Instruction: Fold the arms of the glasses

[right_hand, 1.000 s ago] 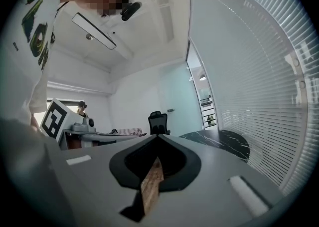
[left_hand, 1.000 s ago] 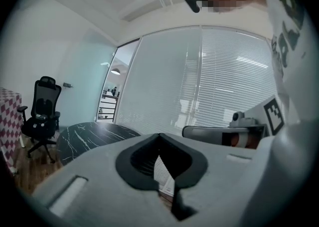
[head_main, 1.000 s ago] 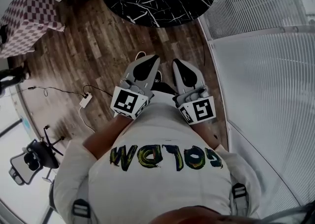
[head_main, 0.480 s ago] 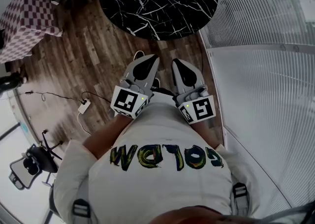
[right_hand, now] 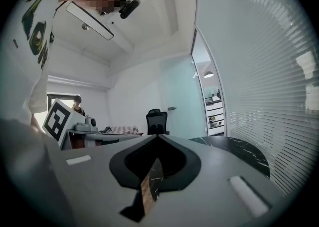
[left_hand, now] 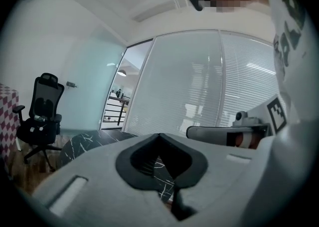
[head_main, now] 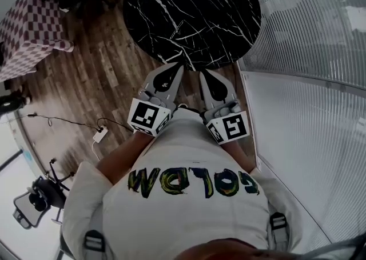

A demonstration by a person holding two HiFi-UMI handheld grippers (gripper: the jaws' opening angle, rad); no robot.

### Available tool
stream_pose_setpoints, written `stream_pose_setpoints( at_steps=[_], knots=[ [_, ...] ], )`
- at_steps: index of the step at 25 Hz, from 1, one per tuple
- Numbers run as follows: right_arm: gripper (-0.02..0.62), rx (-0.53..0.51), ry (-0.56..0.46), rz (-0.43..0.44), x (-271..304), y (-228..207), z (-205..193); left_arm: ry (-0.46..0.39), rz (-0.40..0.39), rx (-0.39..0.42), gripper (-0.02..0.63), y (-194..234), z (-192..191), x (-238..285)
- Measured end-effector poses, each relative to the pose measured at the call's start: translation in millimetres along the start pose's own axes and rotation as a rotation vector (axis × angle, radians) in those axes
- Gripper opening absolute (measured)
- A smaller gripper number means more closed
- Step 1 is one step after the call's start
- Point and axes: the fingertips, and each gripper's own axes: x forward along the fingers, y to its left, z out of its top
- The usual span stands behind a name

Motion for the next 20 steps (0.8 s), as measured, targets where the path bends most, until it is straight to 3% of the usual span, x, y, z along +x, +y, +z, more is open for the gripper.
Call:
stream_pose_setpoints(
  at_steps=[10, 20],
  knots=[
    [0.003, 0.003, 0.014, -0.030, 74, -3, 6, 0.009, -0.018, -0.010, 0.000, 73, 19, 19],
    [0.003, -0.031, 0.044, -0.029, 82, -27, 4, 0.048, -0.003, -0.013, 0.000, 83, 8, 45]
  ],
)
